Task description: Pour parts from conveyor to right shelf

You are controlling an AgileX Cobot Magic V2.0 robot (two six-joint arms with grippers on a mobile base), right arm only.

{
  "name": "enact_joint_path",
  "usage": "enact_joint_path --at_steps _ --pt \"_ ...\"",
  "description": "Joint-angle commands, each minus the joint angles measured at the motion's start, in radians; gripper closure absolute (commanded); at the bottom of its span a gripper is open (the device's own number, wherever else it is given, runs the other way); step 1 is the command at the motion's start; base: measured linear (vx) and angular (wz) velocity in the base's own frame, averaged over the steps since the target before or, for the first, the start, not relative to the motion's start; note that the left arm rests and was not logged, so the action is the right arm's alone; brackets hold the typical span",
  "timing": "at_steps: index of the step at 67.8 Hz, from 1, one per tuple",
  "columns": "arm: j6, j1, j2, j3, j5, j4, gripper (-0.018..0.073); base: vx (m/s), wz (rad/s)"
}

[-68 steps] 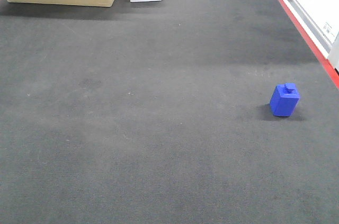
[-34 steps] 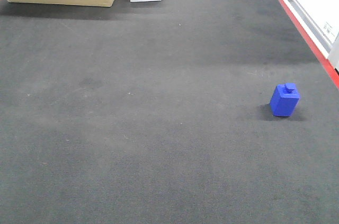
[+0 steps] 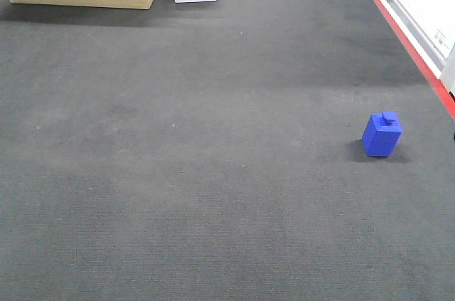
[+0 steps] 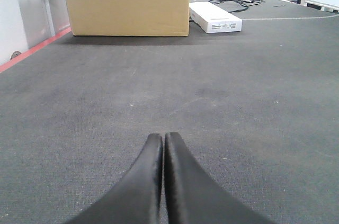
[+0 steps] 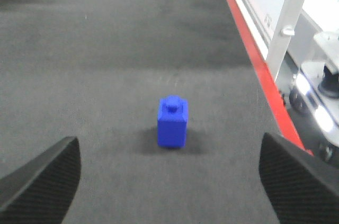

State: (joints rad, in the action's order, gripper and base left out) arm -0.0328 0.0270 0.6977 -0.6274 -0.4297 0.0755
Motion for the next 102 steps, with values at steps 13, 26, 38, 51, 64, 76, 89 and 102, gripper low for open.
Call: enact_joint_path --at_steps 13,26,38,51,64,76,89,102 --pt "-0.005 0.0 0.246 -0.236 -0.2 -0.009 -0.0024 0.0 0.0" --pt "-0.011 0.0 0.507 -0.502 -0.401 -0.01 -0.0024 0.0 0.0" --pt "0.001 0.0 0.749 -0.776 -0.629 -0.01 -0.0024 0.0 0.0" --pt "0.033 0.0 0.976 -1.033 -0.802 -0.009 -0.0024 0.0 0.0" --pt "0.064 0.004 1.141 -1.199 -0.858 -0.002 -0.0024 0.0 0.0" --pt "0.075 0.005 1.258 -1.294 -0.858 -0.005 -0.0024 0.0 0.0" --pt "0.079 0.014 1.332 -1.327 -0.858 -0.002 -0.0024 0.0 0.0" --pt "0.09 0.048 1.383 -1.327 -0.847 -0.009 -0.0024 0.0 0.0"
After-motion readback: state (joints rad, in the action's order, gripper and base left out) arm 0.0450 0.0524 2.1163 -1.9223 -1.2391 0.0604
